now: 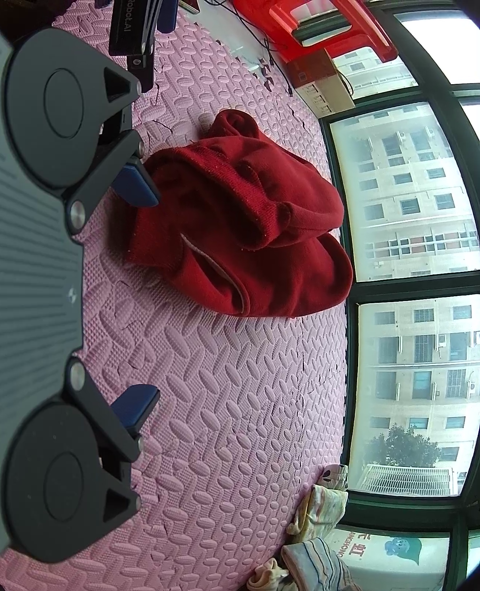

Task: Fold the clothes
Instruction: 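Move both grippers toward the crumpled red hoodie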

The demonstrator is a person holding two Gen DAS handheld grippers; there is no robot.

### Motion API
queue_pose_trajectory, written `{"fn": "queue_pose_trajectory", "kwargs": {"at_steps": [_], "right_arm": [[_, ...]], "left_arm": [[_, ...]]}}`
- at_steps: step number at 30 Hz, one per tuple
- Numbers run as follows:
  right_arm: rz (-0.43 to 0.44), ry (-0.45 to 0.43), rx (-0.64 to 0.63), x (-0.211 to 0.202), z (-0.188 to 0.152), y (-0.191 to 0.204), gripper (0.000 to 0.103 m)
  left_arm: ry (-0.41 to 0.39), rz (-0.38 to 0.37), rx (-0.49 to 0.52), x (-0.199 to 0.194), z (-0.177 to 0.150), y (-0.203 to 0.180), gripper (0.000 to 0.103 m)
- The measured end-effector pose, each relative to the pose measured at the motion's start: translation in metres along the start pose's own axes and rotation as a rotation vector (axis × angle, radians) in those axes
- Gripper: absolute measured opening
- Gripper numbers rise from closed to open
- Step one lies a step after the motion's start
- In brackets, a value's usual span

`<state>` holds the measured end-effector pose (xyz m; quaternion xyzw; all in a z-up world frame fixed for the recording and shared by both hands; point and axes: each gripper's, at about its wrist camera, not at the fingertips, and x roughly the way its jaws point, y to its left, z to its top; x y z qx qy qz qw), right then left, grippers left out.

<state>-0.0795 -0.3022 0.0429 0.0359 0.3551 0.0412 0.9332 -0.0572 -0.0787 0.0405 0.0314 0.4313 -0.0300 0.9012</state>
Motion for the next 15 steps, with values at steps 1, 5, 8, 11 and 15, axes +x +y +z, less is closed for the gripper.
{"fn": "queue_pose_trajectory", "kwargs": {"at_steps": [1, 5, 8, 11, 15], "right_arm": [[0.002, 0.001, 0.000, 0.0001, -0.0001, 0.0001, 0.103], [0.007, 0.003, -0.001, 0.0005, -0.0002, 0.0009, 0.103], [0.008, 0.004, -0.003, 0.0006, -0.0002, 0.0016, 0.103], [0.011, 0.003, -0.001, 0.0012, 0.0008, 0.0015, 0.103], [0.018, 0.007, -0.003, 0.0027, 0.0019, 0.0018, 0.102]], "left_arm": [[0.002, 0.000, 0.001, 0.0004, 0.0000, -0.0005, 0.103], [0.005, 0.001, 0.006, 0.0017, 0.0006, -0.0020, 0.103], [0.005, 0.000, 0.007, 0.0023, 0.0018, -0.0024, 0.103], [0.005, -0.001, 0.008, 0.0028, 0.0033, -0.0026, 0.103], [0.005, -0.002, 0.007, 0.0040, 0.0050, -0.0027, 0.103]]}}
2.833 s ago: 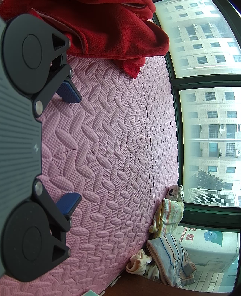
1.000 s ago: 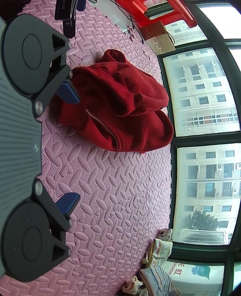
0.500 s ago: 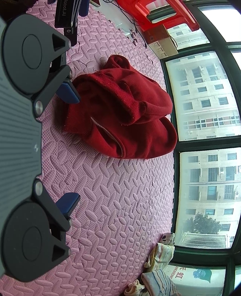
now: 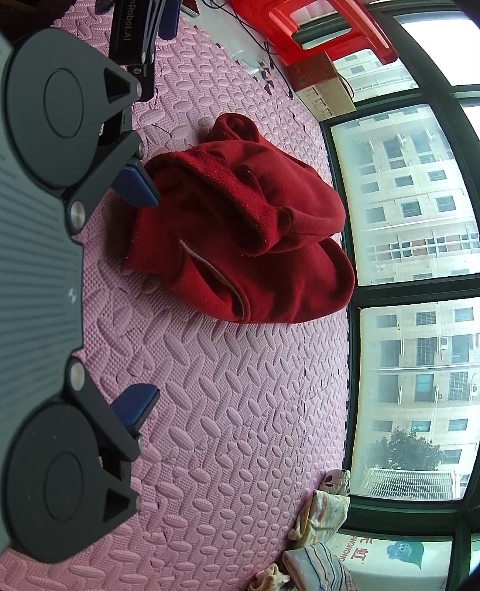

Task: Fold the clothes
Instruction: 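Move both grippers toward the crumpled red hoodie, then grasp the red hoodie edge with the right gripper while the left gripper grasps beside it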

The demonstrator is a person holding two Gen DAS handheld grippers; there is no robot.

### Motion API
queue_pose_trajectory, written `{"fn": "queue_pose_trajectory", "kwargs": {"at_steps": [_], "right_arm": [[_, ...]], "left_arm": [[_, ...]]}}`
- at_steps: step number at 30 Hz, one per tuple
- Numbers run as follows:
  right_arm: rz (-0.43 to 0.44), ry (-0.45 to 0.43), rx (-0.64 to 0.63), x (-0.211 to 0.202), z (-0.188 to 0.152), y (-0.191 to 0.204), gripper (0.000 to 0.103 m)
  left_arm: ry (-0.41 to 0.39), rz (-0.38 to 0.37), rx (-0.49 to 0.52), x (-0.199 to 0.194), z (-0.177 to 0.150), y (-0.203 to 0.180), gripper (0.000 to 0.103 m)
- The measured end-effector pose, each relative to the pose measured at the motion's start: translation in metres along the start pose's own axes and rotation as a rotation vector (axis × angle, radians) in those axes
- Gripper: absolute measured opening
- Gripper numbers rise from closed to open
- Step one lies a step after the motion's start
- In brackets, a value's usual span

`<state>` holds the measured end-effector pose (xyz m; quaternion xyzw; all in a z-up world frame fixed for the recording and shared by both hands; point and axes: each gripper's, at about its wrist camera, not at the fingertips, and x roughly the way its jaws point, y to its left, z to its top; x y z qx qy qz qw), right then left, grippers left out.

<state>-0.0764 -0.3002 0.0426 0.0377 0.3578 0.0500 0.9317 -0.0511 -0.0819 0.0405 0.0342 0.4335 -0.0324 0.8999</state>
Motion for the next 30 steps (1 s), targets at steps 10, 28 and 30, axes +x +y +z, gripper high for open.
{"fn": "queue_pose_trajectory", "kwargs": {"at_steps": [10, 28, 30], "right_arm": [[0.031, -0.005, -0.005, 0.002, 0.007, 0.004, 0.098], [0.163, -0.045, 0.025, 0.007, 0.050, 0.003, 0.081], [0.197, -0.044, 0.024, 0.014, 0.058, 0.005, 0.075]], "left_arm": [[0.004, 0.005, -0.003, 0.005, 0.007, 0.003, 0.103], [-0.067, -0.001, -0.054, 0.001, 0.053, 0.019, 0.103], [-0.082, -0.011, -0.063, -0.002, 0.060, 0.020, 0.103]]}}
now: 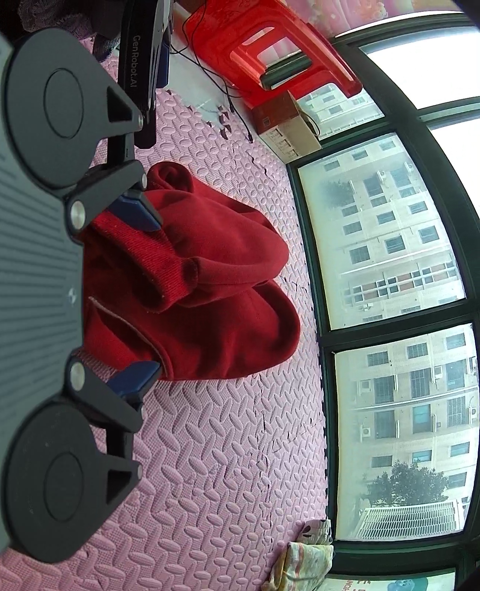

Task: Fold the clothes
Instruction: 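Grasp the red hoodie edge with the right gripper while the left gripper grasps beside it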

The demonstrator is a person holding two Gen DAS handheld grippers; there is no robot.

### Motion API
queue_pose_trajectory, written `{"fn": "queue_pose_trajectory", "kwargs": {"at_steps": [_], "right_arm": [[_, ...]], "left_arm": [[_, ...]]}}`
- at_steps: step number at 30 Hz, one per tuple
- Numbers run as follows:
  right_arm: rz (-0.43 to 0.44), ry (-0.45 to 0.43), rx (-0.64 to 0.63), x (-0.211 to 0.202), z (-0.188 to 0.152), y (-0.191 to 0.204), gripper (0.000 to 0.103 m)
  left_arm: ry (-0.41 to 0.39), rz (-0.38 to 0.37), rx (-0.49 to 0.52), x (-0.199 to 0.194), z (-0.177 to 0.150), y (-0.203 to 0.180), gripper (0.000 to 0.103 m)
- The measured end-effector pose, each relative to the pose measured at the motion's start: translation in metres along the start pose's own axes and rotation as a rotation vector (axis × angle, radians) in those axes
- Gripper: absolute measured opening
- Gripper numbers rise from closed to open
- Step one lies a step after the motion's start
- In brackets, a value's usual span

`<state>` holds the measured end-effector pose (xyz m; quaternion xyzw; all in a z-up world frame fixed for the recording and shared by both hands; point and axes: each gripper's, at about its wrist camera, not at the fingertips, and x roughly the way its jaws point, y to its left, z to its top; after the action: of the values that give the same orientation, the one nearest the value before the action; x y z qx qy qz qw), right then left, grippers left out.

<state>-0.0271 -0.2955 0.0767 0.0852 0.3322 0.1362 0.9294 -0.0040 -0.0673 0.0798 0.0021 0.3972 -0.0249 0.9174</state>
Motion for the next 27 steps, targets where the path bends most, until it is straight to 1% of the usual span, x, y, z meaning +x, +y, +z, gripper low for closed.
{"fn": "queue_pose_trajectory", "kwargs": {"at_steps": [2, 3, 4, 5, 6, 7, 8, 9, 12, 17, 20, 22, 24, 27], "right_arm": [[0.005, 0.002, -0.003, 0.006, 0.004, 0.001, 0.074], [0.010, 0.005, -0.009, 0.010, 0.005, 0.002, 0.069], [0.018, 0.013, -0.016, 0.015, 0.006, 0.004, 0.066], [0.030, 0.021, -0.017, 0.019, 0.006, 0.005, 0.057], [0.046, 0.026, -0.017, 0.021, 0.005, 0.006, 0.046], [0.057, 0.028, -0.022, 0.021, 0.004, 0.008, 0.043], [0.059, 0.026, -0.028, 0.021, 0.003, 0.010, 0.037], [0.061, 0.016, -0.046, 0.018, 0.001, 0.013, 0.027], [0.087, -0.015, -0.103, 0.008, -0.003, 0.027, 0.014], [0.137, -0.041, -0.226, -0.006, -0.012, 0.053, 0.010], [0.182, -0.031, -0.283, -0.011, -0.019, 0.069, 0.010], [0.212, -0.024, -0.321, -0.015, -0.023, 0.079, 0.009], [0.242, -0.013, -0.365, -0.017, -0.029, 0.090, 0.009], [0.286, 0.011, -0.409, -0.022, -0.037, 0.101, 0.009]], "left_arm": [[-0.017, -0.010, -0.007, -0.003, 0.006, 0.000, 0.103], [-0.025, -0.016, -0.008, -0.005, 0.009, 0.000, 0.103], [-0.032, -0.023, -0.010, -0.007, 0.012, 0.000, 0.103], [-0.038, -0.032, -0.012, -0.009, 0.014, -0.001, 0.103], [-0.045, -0.043, -0.013, -0.011, 0.016, -0.001, 0.103], [-0.052, -0.053, -0.013, -0.013, 0.018, -0.002, 0.103], [-0.060, -0.063, -0.011, -0.016, 0.020, -0.003, 0.103], [-0.068, -0.071, -0.011, -0.018, 0.022, -0.004, 0.103], [-0.084, -0.104, -0.010, -0.024, 0.029, -0.006, 0.103], [-0.100, -0.159, 0.004, -0.028, 0.042, -0.013, 0.103], [-0.097, -0.196, 0.022, -0.028, 0.046, -0.020, 0.103], [-0.087, -0.206, 0.039, -0.024, 0.047, -0.025, 0.103], [-0.061, -0.204, 0.050, -0.017, 0.045, -0.027, 0.098], [-0.004, -0.202, 0.038, -0.004, 0.037, -0.020, 0.086]]}}
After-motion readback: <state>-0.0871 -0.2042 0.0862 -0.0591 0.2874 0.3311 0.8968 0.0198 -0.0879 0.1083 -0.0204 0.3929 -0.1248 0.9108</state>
